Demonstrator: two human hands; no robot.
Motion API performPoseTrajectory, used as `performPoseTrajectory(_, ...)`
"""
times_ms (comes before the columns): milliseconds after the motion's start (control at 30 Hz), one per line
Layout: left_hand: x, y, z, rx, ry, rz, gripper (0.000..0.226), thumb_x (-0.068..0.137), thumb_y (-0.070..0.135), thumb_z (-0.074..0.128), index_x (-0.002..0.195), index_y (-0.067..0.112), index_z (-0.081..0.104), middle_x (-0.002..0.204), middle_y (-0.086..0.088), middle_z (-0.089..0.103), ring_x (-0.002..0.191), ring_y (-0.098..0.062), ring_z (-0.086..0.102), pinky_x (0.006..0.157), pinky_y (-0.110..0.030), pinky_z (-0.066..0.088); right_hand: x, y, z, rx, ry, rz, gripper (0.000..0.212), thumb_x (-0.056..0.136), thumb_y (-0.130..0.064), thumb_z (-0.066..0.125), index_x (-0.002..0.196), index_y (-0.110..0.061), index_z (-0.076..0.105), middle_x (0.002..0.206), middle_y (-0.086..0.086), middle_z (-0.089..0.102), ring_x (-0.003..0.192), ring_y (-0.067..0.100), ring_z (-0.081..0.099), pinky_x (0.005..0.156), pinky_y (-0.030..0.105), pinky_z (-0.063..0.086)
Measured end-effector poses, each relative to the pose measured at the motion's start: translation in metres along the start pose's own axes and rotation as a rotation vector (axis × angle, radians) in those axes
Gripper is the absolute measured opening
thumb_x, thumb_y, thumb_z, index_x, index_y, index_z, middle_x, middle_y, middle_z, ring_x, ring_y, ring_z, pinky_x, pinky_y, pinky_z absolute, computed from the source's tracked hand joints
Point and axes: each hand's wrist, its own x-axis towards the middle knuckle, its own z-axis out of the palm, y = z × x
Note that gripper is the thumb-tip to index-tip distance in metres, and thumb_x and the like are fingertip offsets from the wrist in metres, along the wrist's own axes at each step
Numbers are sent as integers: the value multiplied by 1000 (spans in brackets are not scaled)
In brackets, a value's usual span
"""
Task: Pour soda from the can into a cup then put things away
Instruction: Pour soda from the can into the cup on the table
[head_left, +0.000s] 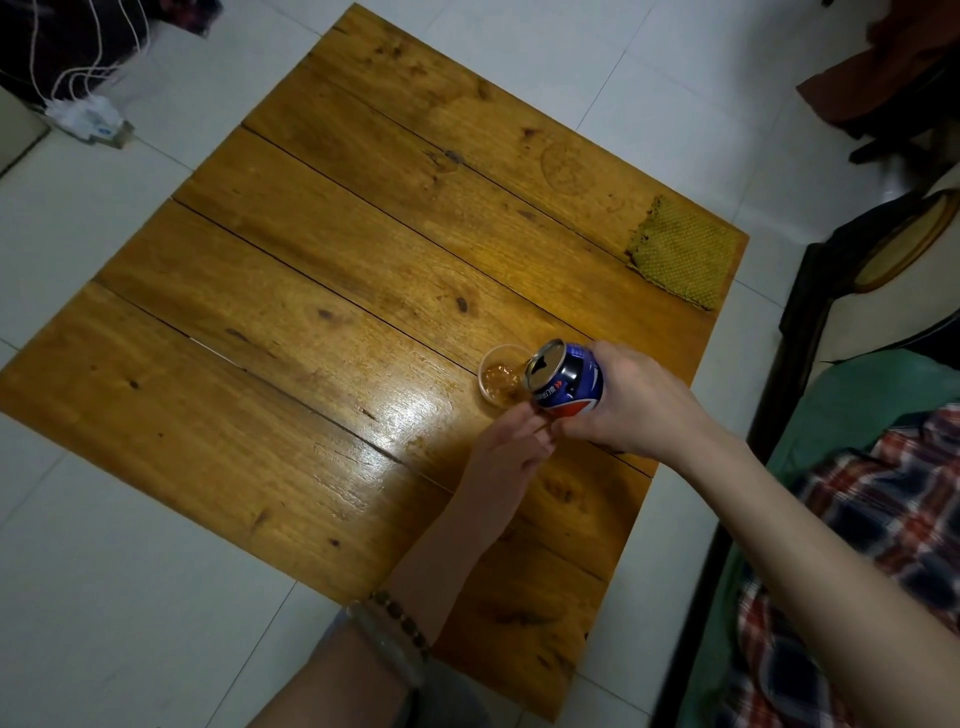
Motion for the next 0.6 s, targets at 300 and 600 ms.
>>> performPoseTrajectory(300, 1, -2, -1, 104, 13, 24, 43, 85, -12, 43, 110, 17, 61, 120, -10, 62, 115, -17, 58, 96, -27, 46, 0, 0, 0, 3, 6, -12, 65, 60, -54, 74, 110, -23, 47, 98, -3, 53, 88, 18, 51, 69, 31, 45)
performPoseTrajectory(600, 0, -3, -1, 153, -1, 26, 43, 89, -11, 43, 119, 18, 52, 113, 3, 59, 102, -7, 59, 87, -18, 48, -1, -1, -3, -5, 0, -11, 67, 60, -54, 73, 112, -23, 47, 100, -1, 53, 90, 19, 51, 76, 36, 48)
